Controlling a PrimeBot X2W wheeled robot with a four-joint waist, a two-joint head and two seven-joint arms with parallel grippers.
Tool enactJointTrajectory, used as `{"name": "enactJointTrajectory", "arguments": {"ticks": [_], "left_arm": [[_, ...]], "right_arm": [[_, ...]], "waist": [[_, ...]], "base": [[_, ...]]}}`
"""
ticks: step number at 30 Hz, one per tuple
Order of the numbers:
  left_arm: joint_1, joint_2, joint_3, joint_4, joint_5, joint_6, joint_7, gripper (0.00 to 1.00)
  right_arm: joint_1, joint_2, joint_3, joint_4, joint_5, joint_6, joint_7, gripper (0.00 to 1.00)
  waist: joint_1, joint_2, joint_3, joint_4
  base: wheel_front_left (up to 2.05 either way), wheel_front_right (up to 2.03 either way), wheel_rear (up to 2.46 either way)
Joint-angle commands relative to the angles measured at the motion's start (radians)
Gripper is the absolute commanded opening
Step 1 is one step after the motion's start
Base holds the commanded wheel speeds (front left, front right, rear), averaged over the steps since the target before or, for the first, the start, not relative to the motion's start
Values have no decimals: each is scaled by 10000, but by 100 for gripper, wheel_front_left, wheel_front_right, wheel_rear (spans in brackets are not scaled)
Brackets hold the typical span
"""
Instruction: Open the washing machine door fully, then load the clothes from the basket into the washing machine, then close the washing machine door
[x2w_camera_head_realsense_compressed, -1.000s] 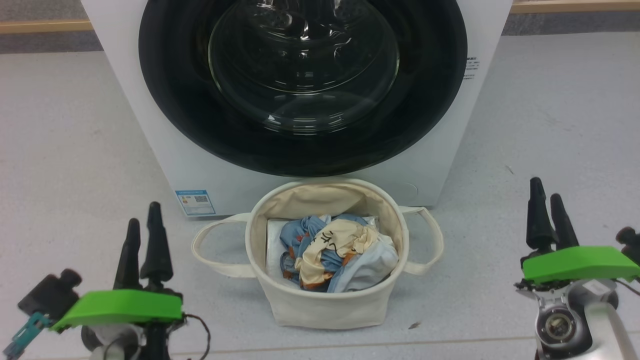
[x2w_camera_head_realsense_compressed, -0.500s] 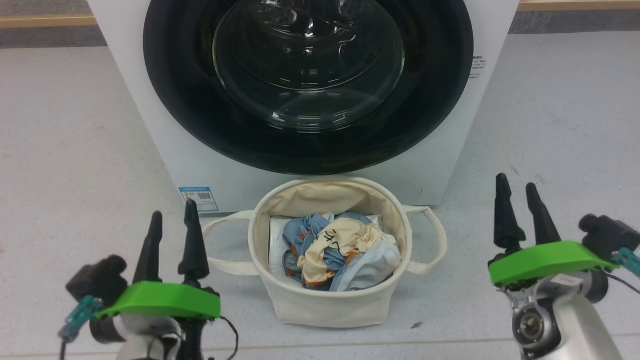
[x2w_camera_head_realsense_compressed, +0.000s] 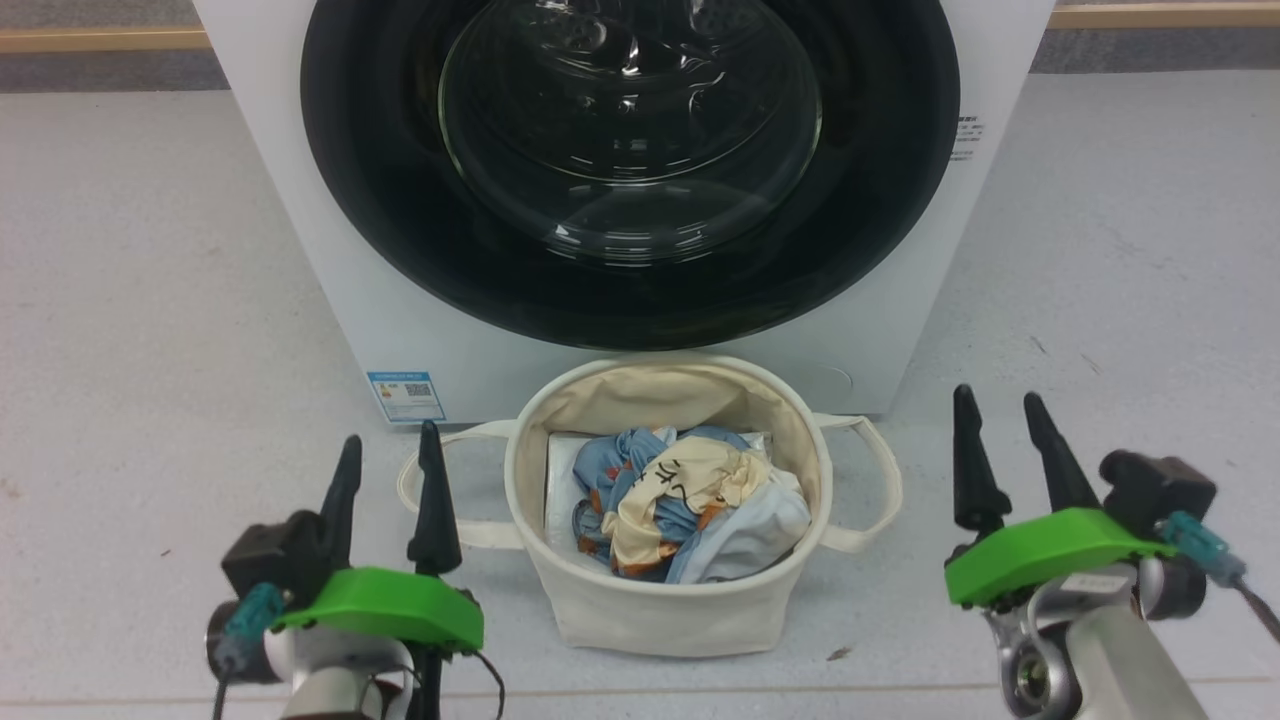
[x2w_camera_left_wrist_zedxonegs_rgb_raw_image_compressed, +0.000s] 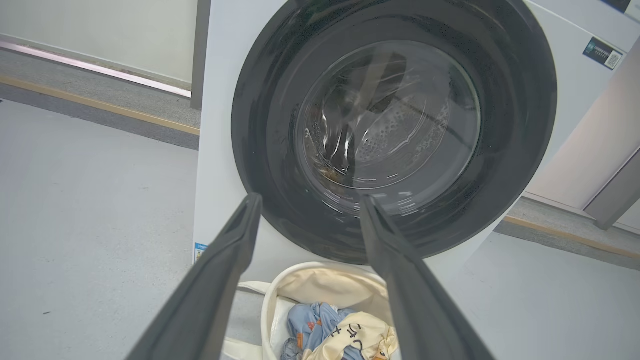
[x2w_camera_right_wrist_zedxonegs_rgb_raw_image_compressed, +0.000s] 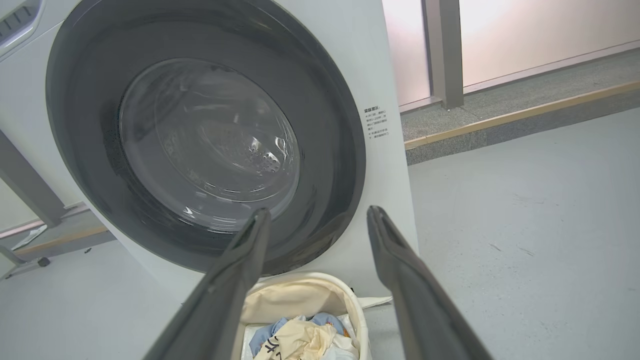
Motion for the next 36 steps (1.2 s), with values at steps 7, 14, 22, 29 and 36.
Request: {"name": "enactJointTrajectory", "arguments": {"ticks": [7,14,22,29,36], "left_arm": [[-818,123,-213,862,1055,273,-361,100],[-1116,115,-437,2012,1540,295,-537,100],[-1418,111,-662,2132,2237,560,-771,100],[-1554,114,-926,2049,2432,683,-966,100],[-1532,113,-1075,2308,1924,631,-966,100]], "right_arm": [[-864,97,228,793,-1571,138,-396,100],[-971,214,233,980,-2603,146,-571,100],[-1073,274,371,888,-3615,156,-806,100],[-1094,287,462,766,-3905,165,-1000,100],[-965,290,372,671,-3259,165,-1000,100]], "waist": [[0,0,130,79],[0,0,175,86],[0,0,234,126],[0,0,345,128],[0,0,481,146]], "base": [[0,0,0],[0,0,0],[0,0,0],[0,0,0],[0,0,0]]}}
